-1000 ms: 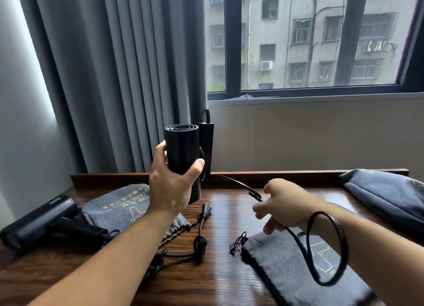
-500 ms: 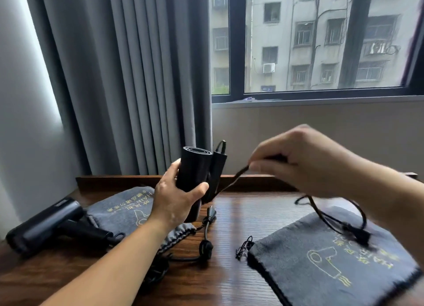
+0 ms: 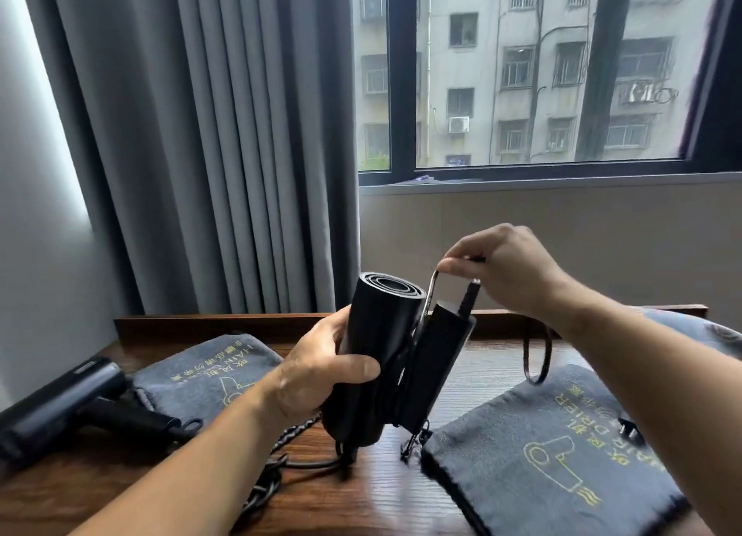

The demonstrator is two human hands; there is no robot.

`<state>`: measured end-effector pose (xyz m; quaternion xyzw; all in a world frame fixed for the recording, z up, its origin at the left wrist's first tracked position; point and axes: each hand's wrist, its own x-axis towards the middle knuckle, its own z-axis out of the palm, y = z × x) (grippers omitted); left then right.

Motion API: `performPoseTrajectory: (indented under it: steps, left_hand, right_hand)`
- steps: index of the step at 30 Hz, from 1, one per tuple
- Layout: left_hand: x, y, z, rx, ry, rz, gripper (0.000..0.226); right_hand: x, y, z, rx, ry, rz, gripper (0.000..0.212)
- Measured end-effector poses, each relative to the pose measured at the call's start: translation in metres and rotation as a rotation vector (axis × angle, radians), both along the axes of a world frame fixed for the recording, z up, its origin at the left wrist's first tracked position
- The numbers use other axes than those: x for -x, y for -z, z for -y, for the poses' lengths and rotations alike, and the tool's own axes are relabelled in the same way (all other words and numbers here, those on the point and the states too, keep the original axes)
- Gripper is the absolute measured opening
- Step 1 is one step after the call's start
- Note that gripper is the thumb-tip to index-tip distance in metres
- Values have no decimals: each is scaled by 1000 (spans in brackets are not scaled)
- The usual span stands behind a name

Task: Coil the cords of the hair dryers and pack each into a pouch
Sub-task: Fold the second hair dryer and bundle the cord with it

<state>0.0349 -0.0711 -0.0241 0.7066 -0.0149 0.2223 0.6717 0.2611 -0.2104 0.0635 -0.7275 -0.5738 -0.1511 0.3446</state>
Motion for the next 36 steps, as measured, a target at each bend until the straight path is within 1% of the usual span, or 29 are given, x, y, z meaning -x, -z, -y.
performPoseTrajectory:
  steps: [1, 3, 4, 6, 7, 8, 9, 10, 11, 13, 15, 17, 20, 22, 24, 26, 28, 30, 32, 34, 36]
  left_hand:
    - [-2, -1, 3, 77, 15, 40, 76]
    - [-6, -7, 9, 191, -17, 151, 70]
    - [-9, -11, 13, 233, -74, 198, 67]
    - [-16, -21, 17, 306, -252, 259, 63]
    - [-19, -24, 17, 333, -349, 287, 58]
    - [-22, -27, 16, 342, -436, 312, 52]
    - [-23, -30, 14, 328, -512, 325, 46]
    - [-24, -31, 12, 292, -579, 325, 43]
    - [-24, -31, 10, 247, -636, 322, 42]
    - [-21, -27, 3, 124, -740, 303, 46]
    - [-19, -21, -4, -45, -825, 263, 53]
    - [-18, -15, -6, -222, -897, 183, 60]
    - [-16, -9, -5, -484, -974, 64, 68]
    - [-14, -4, -4, -597, -963, 10, 70]
    - [-10, 0, -5, -631, -939, -37, 67]
    - [-4, 4, -8, -547, -841, -97, 61]
    - [-1, 3, -9, -447, -660, -152, 58]
    - [-2, 1, -8, -439, -509, -191, 60]
    - [-3, -4, -2, -456, -399, -207, 59]
    - [-3, -6, 1, -376, -290, -185, 58]
    - [0, -9, 3, -287, -157, -145, 61]
  right_hand:
    - [4, 8, -1, 22, 5, -28, 9]
    - [17, 27, -3, 82, 10, -48, 27]
    - [26, 36, -3, 110, 3, -42, 31]
    - [41, 51, -3, 144, -60, -3, 48]
    - [49, 57, -3, 172, -96, 25, 50]
    - [57, 60, -3, 202, -126, 37, 44]
    - [64, 61, -2, 235, -134, 41, 32]
    - [69, 62, 1, 271, -134, 49, 24]
    - [72, 61, 4, 314, -130, 58, 21]
    - [76, 60, 12, 409, -118, 56, 19]
    - [82, 54, 20, 491, -97, 59, 19]
    - [88, 45, 27, 537, -60, 140, 21]
    - [91, 29, 36, 521, -8, 255, 22]
    - [86, 15, 43, 484, 10, 248, 20]
    - [74, -1, 49, 422, 11, 241, 17]
    - [58, -14, 52, 323, -1, 271, 14]
    - [44, -21, 49, 248, -1, 287, 12]
    - [32, -22, 43, 196, -3, 270, 12]
    - [24, -21, 35, 137, -27, 230, 13]
    - [16, -22, 31, 79, -52, 143, 11]
    - [12, -21, 28, 71, -73, 42, 9]
